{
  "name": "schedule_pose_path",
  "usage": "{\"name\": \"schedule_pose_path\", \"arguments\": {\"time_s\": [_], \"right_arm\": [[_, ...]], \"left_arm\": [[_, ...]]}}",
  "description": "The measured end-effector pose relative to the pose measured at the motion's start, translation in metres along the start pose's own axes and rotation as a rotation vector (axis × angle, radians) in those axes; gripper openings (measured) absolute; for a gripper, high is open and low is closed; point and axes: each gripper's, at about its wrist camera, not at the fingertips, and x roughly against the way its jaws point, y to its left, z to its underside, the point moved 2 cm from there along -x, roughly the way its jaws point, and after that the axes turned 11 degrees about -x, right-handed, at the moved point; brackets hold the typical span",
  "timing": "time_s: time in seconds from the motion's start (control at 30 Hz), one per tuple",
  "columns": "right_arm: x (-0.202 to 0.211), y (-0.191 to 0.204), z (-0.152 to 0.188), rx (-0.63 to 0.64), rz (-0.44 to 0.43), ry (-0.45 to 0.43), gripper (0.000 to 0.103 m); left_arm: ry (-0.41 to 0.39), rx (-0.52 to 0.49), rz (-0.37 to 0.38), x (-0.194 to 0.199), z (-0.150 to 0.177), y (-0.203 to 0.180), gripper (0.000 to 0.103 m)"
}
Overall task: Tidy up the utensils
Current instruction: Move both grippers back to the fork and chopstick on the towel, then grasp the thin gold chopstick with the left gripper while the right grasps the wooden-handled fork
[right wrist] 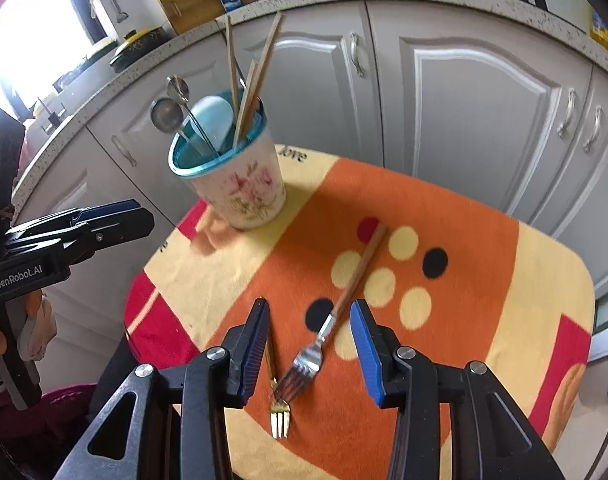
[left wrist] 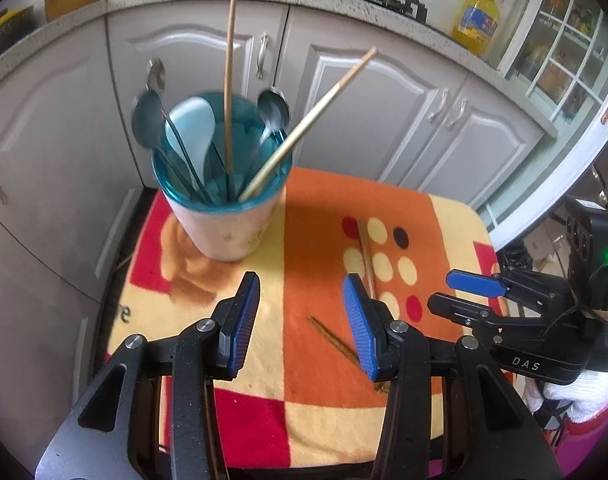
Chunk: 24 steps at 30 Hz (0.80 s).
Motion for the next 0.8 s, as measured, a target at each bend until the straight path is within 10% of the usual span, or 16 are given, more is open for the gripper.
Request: {"name": "schedule_pose_path", "arguments": {"time_s": [0.6,0.8], "right_arm": [[-0.097,-0.007,0.009,0.037,0.123,0.114,0.040],[-0.098,-0.017,0.016,0.154,0.137,0.166,0.022]], "left_arm": [[0.184,0.077,0.060,-0.058,0.043,-0.003,0.043],[0.234,0.094,0.080,-0.071,0.054,-0.006,0.043]]}}
